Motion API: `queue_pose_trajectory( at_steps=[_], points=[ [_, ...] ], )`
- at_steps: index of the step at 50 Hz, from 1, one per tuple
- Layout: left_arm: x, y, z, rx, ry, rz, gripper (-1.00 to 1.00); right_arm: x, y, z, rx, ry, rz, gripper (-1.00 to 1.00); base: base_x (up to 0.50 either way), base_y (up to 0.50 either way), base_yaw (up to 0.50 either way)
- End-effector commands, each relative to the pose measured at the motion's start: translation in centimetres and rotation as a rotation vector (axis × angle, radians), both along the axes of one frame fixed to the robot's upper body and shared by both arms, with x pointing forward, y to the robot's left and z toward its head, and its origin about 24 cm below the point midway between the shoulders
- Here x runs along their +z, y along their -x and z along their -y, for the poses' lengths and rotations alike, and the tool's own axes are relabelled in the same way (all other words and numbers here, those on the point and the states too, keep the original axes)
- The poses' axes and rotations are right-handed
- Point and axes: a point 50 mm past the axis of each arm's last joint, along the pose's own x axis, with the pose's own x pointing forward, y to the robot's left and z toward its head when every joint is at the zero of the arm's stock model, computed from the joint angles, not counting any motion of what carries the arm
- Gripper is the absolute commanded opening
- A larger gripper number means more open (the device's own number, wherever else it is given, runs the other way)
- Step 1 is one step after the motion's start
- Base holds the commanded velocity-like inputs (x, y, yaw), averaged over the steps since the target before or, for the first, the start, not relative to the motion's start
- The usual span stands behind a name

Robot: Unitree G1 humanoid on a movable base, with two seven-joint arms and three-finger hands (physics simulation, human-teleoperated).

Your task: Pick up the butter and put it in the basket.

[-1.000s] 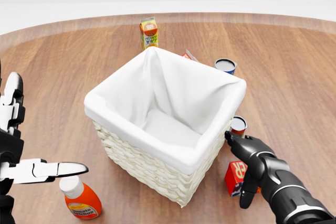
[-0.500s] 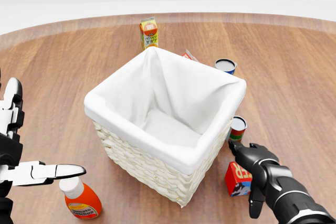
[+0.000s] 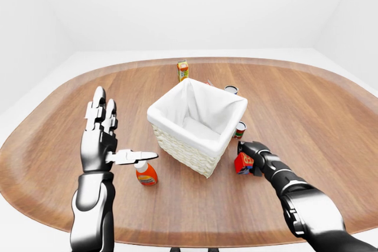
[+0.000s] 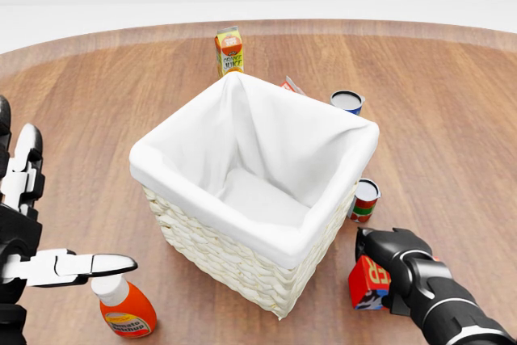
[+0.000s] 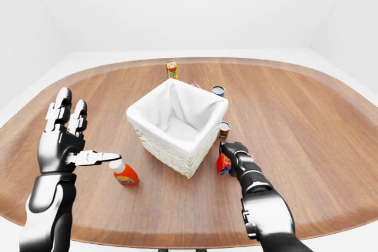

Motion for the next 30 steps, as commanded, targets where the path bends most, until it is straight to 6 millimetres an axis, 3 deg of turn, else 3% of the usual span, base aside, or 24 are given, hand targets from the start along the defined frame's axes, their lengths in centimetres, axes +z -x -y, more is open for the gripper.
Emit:
queue_pose_trajectory(
  at_steps=[1, 15, 30],
  points=[
    [-0.1, -0.1, 0.2, -0.005, 0.002, -0.006, 1.00, 1.0, -0.8, 0.0, -0.041, -0.044, 0.077, -1.00, 0.00, 0.00, 0.00],
    [0.5, 0.0, 0.2, -0.003, 0.001, 0.022, 1.00, 2.6, -1.3, 3.0, -0.113, -0.047, 0.068, -1.00, 0.00, 0.00, 0.00],
    [1.1, 0.2, 0.1, -0.001, -0.006, 0.049, 1.00, 4.6, -1.9, 5.2, -0.282, -0.263, 0.111, -1.00, 0.00, 0.00, 0.00]
  ],
)
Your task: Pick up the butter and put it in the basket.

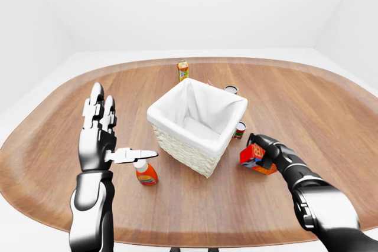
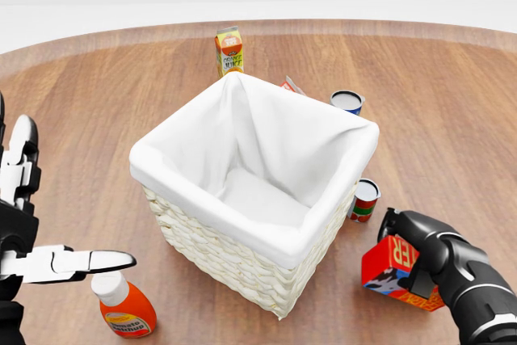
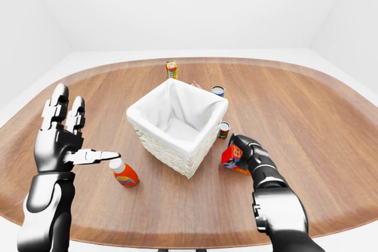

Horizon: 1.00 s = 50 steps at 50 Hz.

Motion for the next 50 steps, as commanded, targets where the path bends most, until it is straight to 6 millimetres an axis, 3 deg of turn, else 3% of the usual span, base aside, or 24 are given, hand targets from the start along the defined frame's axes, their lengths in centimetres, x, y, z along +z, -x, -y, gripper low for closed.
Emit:
queue_pose_trajectory(
  at_steps=[1, 14, 31, 50],
  points=[
    [0.5, 0.2, 0.0, 0.001, -0.004, 0.023, 1.00, 2.3, -0.9, 1.9, -0.109, -0.124, 0.083, -1.00, 0.00, 0.00, 0.00],
    [1.0, 0.3, -0.1, 0.002, -0.010, 0.045, 1.00, 4.8, -1.4, 4.4, -0.249, -0.292, 0.208, -1.00, 0.00, 0.00, 0.00],
    [1.8, 0.6, -0.2, 0.006, -0.021, 0.082, 1.00, 9.8, -3.1, 5.4, -0.243, -0.483, 0.344, -1.00, 0.00, 0.00, 0.00],
    [2.8, 0.7, -0.1, 0.005, -0.035, 0.126, 1.00, 18.9, -4.9, 5.3, -0.110, -0.551, 0.622, -1.00, 0.00, 0.00, 0.00]
  ],
)
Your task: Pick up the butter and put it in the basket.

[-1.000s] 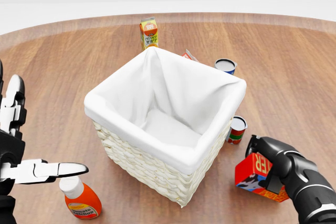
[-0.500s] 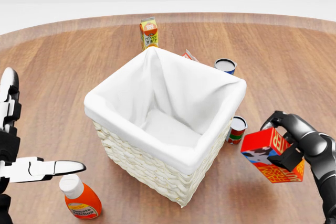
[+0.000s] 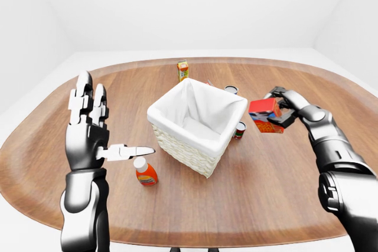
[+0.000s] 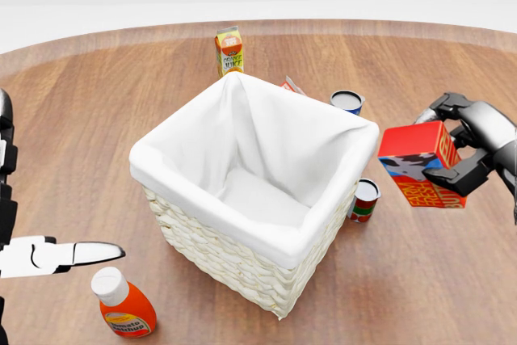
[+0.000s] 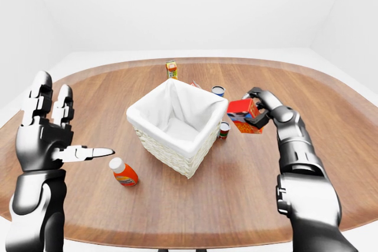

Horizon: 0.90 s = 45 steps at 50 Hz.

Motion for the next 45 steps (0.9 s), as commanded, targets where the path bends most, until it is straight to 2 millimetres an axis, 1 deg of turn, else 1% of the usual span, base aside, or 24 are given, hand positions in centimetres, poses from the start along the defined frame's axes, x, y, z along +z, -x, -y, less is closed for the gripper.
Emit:
queue_pose_trajectory(
  at_steps=[1, 10, 16, 20, 27, 30, 33, 45],
  points=[
    [0.3, 0.0, 0.0, 0.000, -0.005, 0.012, 1.00, 6.5, -0.9, 0.1, 0.022, -0.050, 0.247, -1.00, 0.00, 0.00, 0.00],
    [0.3, -0.1, 0.0, -0.001, -0.006, 0.010, 1.00, 8.3, -1.4, -1.1, 0.026, -0.068, 0.353, -1.00, 0.00, 0.00, 0.00],
    [0.1, -0.1, 0.1, -0.001, -0.007, 0.002, 1.00, 10.4, -2.5, -2.6, -0.020, -0.110, 0.462, -1.00, 0.00, 0.00, 0.00],
    [0.1, 0.0, 0.1, 0.000, -0.009, 0.001, 1.00, 11.1, -3.0, -3.9, -0.001, -0.143, 0.491, -1.00, 0.00, 0.00, 0.00],
    [0.0, -0.1, 0.1, 0.000, -0.009, 0.000, 1.00, 10.8, -3.7, -5.9, 0.025, -0.182, 0.483, -1.00, 0.00, 0.00, 0.00],
    [0.0, -0.1, 0.0, 0.001, -0.010, 0.000, 1.00, 11.0, -4.2, -7.1, 0.042, -0.212, 0.480, -1.00, 0.00, 0.00, 0.00],
    [-0.1, -0.1, 0.1, 0.001, -0.009, -0.005, 1.00, 10.4, -4.5, -8.2, 0.055, -0.226, 0.459, -1.00, 0.00, 0.00, 0.00],
    [0.0, -0.2, 0.0, 0.001, -0.010, -0.004, 1.00, 10.0, -5.2, -11.7, 0.107, -0.273, 0.439, -1.00, 0.00, 0.00, 0.00]
  ],
)
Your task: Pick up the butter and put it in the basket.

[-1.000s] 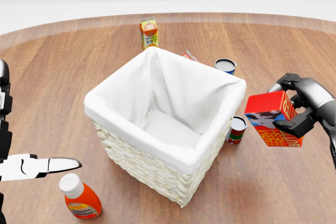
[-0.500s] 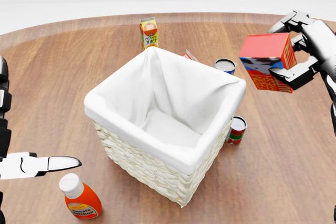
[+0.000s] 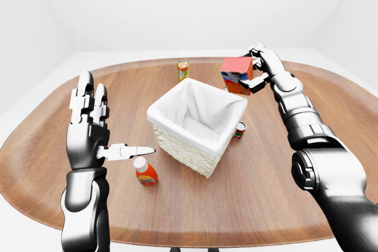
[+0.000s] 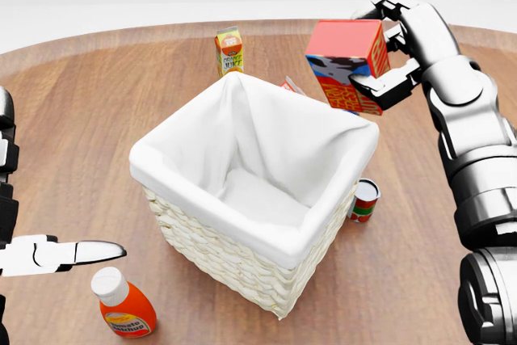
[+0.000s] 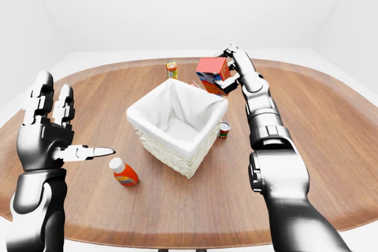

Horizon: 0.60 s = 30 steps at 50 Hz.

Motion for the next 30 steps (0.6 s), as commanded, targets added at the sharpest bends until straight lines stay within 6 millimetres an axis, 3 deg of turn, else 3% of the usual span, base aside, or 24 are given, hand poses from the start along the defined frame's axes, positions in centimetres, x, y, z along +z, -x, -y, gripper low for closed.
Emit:
queue_pose_trajectory(
  at_steps=[1, 30],
  points=[
    [-0.1, 0.0, 0.0, 0.000, 0.000, -0.003, 1.00, 1.4, -0.6, -3.2, 0.043, -0.095, 0.055, -1.00, -0.01, 0.00, 0.00],
    [-0.1, 0.0, -0.1, 0.002, 0.002, -0.005, 1.00, -1.1, -0.9, -8.9, 0.141, -0.151, -0.032, -1.00, 0.00, 0.00, 0.00]
  ],
)
